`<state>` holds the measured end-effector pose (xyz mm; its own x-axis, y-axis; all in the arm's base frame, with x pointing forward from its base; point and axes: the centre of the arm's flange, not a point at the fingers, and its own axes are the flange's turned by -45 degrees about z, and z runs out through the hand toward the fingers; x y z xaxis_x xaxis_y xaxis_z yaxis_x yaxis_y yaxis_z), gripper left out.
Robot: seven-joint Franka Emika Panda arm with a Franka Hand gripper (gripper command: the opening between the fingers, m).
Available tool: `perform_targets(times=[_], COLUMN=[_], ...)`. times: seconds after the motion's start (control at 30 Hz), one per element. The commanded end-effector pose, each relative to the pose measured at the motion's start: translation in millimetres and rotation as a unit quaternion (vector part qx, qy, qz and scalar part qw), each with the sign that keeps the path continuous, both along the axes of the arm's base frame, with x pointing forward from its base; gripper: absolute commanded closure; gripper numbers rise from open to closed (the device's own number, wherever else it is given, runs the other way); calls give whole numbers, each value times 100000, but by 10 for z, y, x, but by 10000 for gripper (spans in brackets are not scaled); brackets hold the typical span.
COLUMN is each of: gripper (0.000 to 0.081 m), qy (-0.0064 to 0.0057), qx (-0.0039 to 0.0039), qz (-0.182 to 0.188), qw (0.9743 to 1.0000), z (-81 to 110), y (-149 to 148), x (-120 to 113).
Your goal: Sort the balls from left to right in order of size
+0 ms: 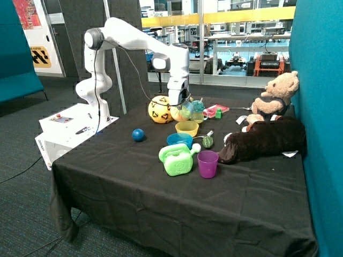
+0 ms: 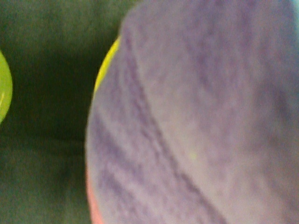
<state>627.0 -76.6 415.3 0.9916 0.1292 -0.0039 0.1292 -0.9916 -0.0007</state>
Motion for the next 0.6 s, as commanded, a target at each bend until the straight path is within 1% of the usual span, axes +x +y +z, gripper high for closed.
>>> perform_targets(times=[0.0,0.23,0.57], gripper=[808,808,808], qy=[-200,-200,-200], qx=[-10,-10,-10], qz=[85,217,228], qw=[100000,100000,100000], z=[114,186,219], y=[-108,-179,-290], x=[-162,-279,-540])
